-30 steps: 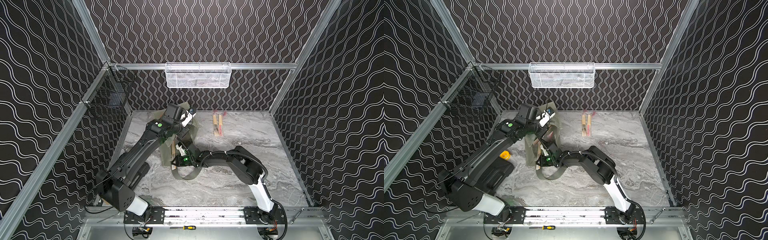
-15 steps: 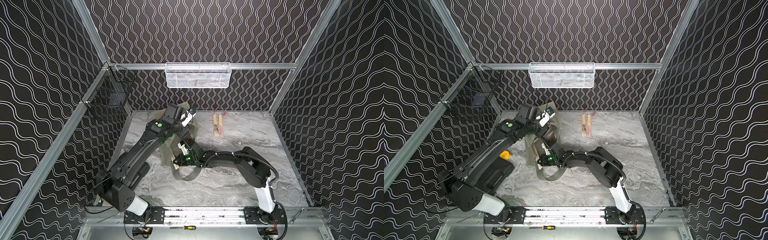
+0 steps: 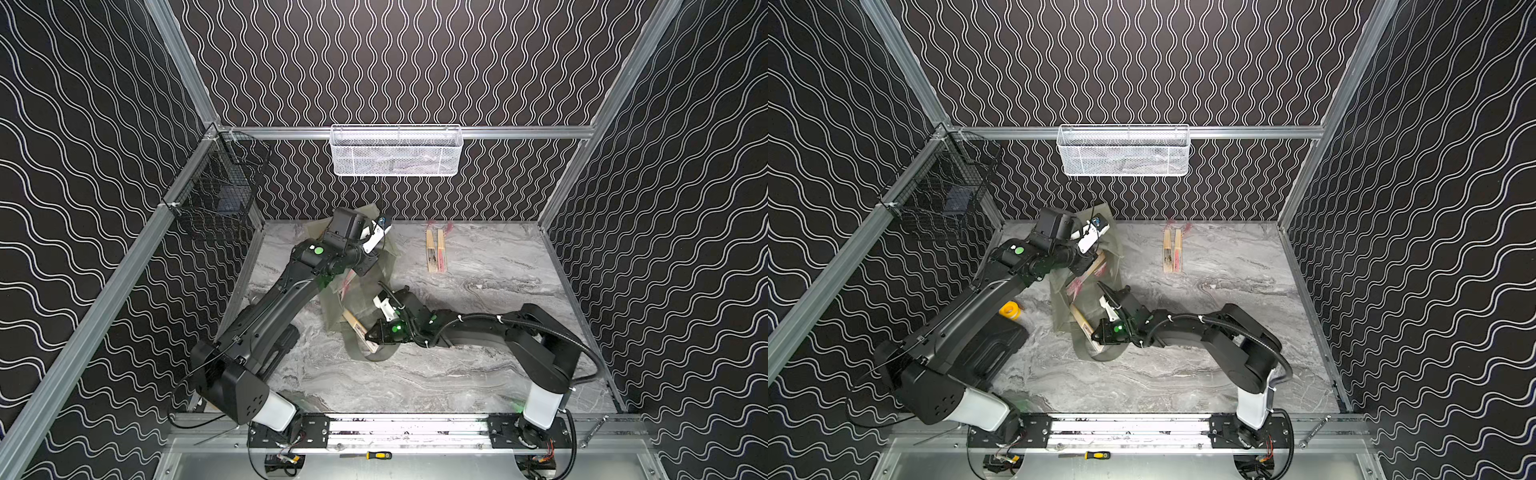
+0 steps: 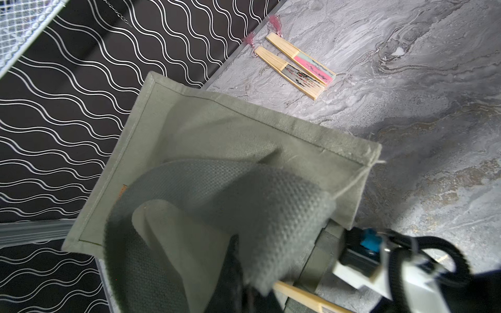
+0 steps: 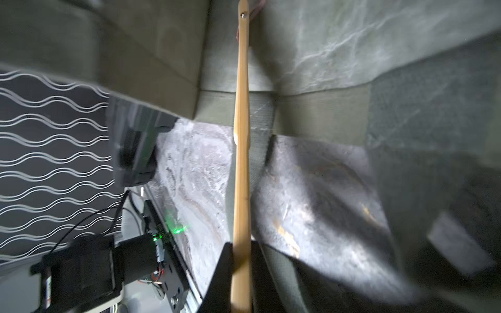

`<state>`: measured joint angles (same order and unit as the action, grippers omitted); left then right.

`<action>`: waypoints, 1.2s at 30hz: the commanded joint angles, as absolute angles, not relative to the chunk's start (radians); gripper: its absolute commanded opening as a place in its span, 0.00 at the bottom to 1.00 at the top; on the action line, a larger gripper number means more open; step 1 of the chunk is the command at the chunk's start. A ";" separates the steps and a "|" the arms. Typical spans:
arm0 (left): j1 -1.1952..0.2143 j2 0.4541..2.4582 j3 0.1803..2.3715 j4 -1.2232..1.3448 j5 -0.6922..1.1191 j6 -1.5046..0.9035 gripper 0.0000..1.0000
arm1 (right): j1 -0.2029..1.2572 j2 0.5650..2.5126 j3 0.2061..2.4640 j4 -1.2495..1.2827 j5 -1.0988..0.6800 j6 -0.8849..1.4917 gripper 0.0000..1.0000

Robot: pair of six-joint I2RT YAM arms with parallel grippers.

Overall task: Take out the folding fans from the tote bags
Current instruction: Pick up the folding fan from the canvas bag, then place the folding fan at the center of the board.

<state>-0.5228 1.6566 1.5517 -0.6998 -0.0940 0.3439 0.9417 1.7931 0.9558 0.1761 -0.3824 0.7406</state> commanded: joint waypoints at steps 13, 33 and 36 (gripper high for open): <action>-0.525 1.655 1.552 -0.662 -0.100 0.345 0.00 | 0.945 1.184 0.594 -0.119 -0.393 0.590 0.06; -0.526 1.658 1.553 -0.662 -0.098 0.344 0.00 | 0.773 0.804 0.762 -0.481 -0.028 0.511 0.04; -0.525 1.657 1.553 -0.661 -0.100 0.344 0.00 | 0.632 0.871 0.786 -0.456 -0.063 0.487 0.03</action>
